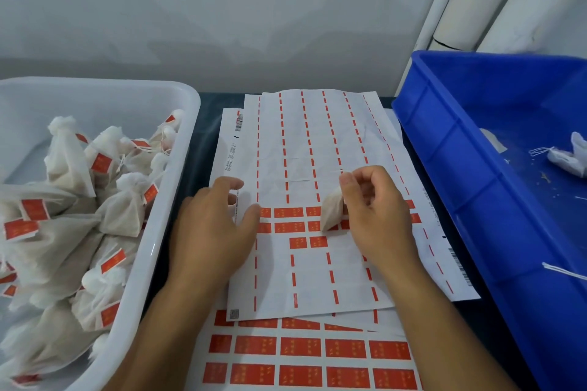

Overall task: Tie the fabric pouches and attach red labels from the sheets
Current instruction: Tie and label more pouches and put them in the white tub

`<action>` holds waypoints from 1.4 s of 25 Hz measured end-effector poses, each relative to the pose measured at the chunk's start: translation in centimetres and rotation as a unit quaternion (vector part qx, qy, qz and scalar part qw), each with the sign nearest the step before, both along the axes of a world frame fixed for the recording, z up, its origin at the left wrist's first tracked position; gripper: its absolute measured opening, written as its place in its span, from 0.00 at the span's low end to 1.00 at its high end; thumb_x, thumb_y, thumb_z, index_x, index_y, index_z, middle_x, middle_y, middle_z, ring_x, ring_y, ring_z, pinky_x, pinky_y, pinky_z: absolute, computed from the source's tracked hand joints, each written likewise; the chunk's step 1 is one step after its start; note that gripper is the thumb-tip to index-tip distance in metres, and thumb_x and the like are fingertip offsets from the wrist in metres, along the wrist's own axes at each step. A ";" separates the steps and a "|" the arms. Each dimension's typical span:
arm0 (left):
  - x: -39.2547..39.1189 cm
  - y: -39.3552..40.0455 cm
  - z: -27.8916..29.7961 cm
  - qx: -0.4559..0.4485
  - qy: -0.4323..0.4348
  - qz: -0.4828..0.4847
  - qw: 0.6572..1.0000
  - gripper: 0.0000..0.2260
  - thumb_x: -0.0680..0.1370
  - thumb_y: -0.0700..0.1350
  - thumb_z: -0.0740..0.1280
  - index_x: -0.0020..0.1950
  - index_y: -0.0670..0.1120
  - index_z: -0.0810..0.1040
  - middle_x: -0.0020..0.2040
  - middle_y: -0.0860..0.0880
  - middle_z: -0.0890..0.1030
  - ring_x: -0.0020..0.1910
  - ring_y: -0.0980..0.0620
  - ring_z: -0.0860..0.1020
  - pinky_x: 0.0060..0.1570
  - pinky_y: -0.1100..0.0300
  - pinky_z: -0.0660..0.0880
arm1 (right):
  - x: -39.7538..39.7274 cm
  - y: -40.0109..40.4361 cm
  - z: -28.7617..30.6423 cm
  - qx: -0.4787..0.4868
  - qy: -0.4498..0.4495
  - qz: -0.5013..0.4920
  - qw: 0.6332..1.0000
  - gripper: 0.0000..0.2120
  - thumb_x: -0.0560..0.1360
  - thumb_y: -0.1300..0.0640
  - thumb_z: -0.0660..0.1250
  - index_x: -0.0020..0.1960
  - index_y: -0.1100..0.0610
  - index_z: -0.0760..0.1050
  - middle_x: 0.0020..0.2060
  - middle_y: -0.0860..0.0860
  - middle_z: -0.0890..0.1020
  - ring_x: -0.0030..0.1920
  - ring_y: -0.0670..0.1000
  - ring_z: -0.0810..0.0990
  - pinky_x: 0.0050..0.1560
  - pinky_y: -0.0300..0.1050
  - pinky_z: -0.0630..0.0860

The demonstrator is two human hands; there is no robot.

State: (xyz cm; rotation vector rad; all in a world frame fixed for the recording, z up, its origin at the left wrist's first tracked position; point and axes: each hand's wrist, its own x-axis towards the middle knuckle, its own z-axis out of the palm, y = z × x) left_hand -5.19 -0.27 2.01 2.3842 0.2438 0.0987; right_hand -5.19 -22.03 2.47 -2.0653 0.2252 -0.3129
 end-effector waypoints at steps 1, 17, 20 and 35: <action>0.0 -0.2 0.4 -0.046 0.010 -0.003 0.999 0.24 0.75 0.59 0.75 0.67 0.66 0.68 0.58 0.62 0.77 0.41 0.60 0.79 0.33 0.67 0.77 | 0.0 0.0 -0.1 0.008 0.006 -0.008 1.000 0.09 0.79 0.36 0.61 0.49 0.41 0.71 0.44 0.34 0.79 0.47 0.32 0.79 0.35 0.25 0.74; -1.0 -0.9 1.3 -0.360 0.152 -0.056 0.919 0.42 0.69 0.47 0.82 0.62 0.81 0.58 0.51 0.61 0.84 0.44 0.52 0.87 0.33 0.53 0.84 | -0.5 -0.6 1.4 0.033 -0.002 -0.024 0.999 0.13 0.79 0.36 0.63 0.59 0.40 0.69 0.55 0.37 0.78 0.55 0.43 0.81 0.51 0.38 0.80; -0.8 -1.0 1.3 -0.441 0.175 -0.029 0.879 0.33 0.72 0.45 0.80 0.66 0.71 0.68 0.51 0.53 0.87 0.44 0.41 0.88 0.37 0.47 0.84 | -1.5 -0.1 2.4 -0.092 -0.053 -0.019 0.994 0.14 0.78 0.39 0.69 0.58 0.38 0.66 0.56 0.40 0.73 0.49 0.42 0.77 0.46 0.33 0.74; -0.4 -0.7 -0.3 -0.440 0.212 -0.108 0.866 0.18 0.70 0.45 0.80 0.57 0.58 0.82 0.52 0.46 0.88 0.47 0.40 0.87 0.41 0.47 0.84 | -2.8 1.4 2.3 -0.159 0.134 0.196 0.958 0.18 0.76 0.36 0.69 0.63 0.39 0.81 0.53 0.34 0.83 0.39 0.35 0.76 0.42 0.23 0.65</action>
